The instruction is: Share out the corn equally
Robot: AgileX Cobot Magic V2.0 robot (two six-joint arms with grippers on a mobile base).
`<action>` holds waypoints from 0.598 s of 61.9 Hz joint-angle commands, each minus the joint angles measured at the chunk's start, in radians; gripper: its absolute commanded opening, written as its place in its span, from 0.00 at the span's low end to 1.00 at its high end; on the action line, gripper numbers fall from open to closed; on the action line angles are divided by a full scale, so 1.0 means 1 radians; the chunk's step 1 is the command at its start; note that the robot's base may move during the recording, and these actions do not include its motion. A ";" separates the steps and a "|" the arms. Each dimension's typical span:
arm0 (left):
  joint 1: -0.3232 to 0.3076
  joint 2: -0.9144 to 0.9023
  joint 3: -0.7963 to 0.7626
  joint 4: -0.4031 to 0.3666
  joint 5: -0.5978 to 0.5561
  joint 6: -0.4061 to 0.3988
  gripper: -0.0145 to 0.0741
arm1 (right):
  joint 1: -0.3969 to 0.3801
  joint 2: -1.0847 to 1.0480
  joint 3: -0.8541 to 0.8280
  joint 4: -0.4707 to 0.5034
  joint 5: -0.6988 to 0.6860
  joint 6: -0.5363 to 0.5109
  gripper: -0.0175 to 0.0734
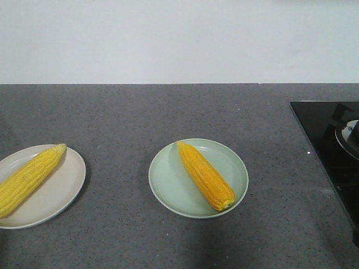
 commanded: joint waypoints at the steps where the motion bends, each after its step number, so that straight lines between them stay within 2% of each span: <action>1: 0.000 -0.017 0.013 0.001 -0.074 -0.011 0.16 | -0.005 0.010 -0.023 0.000 -0.065 -0.001 0.19; 37: 0.000 -0.017 0.013 0.001 -0.074 -0.011 0.16 | -0.005 0.010 -0.023 0.000 -0.065 -0.001 0.19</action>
